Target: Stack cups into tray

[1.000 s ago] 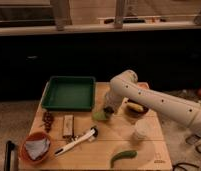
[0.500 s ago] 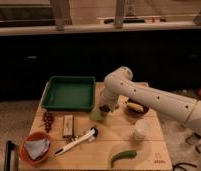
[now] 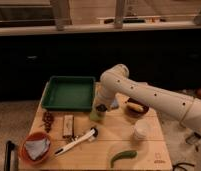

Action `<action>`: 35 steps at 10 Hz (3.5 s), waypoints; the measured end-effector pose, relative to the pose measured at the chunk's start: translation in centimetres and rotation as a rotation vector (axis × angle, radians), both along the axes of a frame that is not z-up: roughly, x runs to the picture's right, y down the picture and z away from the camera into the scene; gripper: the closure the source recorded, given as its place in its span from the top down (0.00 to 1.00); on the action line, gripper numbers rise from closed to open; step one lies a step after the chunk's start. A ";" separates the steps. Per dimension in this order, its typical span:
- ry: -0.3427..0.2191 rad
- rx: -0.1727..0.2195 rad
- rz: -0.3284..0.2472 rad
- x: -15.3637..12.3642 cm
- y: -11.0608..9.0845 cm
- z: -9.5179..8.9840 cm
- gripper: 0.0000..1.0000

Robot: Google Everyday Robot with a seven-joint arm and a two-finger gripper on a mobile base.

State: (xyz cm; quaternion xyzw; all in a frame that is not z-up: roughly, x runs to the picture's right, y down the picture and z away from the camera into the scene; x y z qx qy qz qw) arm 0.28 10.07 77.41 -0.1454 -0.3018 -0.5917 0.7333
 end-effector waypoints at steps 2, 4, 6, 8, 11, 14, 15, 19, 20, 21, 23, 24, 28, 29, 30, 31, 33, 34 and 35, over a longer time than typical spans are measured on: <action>-0.037 -0.025 -0.022 -1.4 0.2 0.1 0.00; -0.061 -0.048 -0.043 -2.5 0.6 0.5 0.00; -0.068 -0.065 -0.060 -3.0 1.4 1.3 0.00; -0.060 -0.070 -0.080 -3.6 2.2 2.1 0.07; -0.036 -0.063 -0.107 -4.2 2.9 2.3 0.37; -0.020 -0.060 -0.127 -4.5 3.4 2.2 0.68; -0.017 -0.059 -0.134 -4.6 3.4 2.1 0.77; -0.009 -0.061 -0.152 -4.7 3.4 2.1 0.80; -0.008 -0.061 -0.157 -4.9 3.4 2.1 0.80; -0.008 -0.063 -0.163 -5.0 3.4 2.1 0.80; -0.005 -0.067 -0.173 -5.0 3.5 2.2 0.80; -0.006 -0.074 -0.173 -5.0 3.6 2.6 0.80; -0.020 -0.100 -0.159 -4.7 4.2 3.8 0.80; -0.026 -0.110 -0.152 -4.5 4.5 4.2 0.80; -0.029 -0.119 -0.144 -4.3 4.7 4.5 0.80; -0.033 -0.127 -0.136 -4.1 4.8 4.9 0.79; -0.036 -0.144 -0.132 -3.9 5.1 5.4 0.65; -0.037 -0.152 -0.130 -3.8 5.3 5.7 0.55; -0.040 -0.162 -0.130 -4.0 5.4 6.0 0.42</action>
